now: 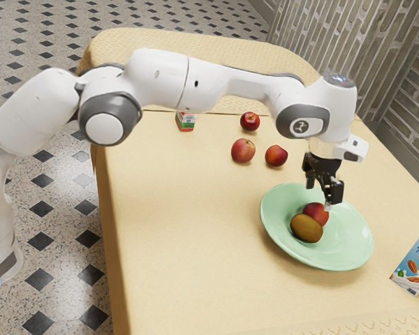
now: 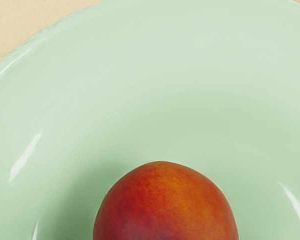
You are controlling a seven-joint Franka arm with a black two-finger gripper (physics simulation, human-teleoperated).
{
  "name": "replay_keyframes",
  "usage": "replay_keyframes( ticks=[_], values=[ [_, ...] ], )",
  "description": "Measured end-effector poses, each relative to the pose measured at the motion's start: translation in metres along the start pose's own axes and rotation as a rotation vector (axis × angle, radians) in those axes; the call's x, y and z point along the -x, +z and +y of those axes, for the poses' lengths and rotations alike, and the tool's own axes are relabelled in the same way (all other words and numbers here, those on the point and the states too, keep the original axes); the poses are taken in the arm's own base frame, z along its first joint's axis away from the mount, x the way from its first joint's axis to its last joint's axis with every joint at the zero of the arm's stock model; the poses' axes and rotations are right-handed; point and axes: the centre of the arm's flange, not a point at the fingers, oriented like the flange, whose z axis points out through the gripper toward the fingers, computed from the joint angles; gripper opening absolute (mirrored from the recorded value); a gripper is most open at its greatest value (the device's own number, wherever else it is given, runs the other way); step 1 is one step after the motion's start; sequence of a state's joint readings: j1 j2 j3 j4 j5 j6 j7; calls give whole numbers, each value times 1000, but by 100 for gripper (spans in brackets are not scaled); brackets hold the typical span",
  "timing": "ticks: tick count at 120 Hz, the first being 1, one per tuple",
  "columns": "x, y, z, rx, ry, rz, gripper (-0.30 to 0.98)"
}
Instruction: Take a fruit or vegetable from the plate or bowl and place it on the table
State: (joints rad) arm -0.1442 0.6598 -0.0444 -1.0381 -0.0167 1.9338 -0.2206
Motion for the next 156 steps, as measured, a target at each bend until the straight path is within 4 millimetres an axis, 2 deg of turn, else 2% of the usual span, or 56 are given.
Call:
replay_keyframes(
  ticks=[54, 71, 102, 128, 156],
  values=[
    [3, 26, 5, -1, -25, -26, 69],
    [3, 31, 14, 5, -20, -21, 69],
    [2, 42, 13, 9, -30, -19, 68],
    [2, 45, 9, 9, -42, -20, 47],
    [2, 54, 7, 4, -49, -29, 38]
  ],
)
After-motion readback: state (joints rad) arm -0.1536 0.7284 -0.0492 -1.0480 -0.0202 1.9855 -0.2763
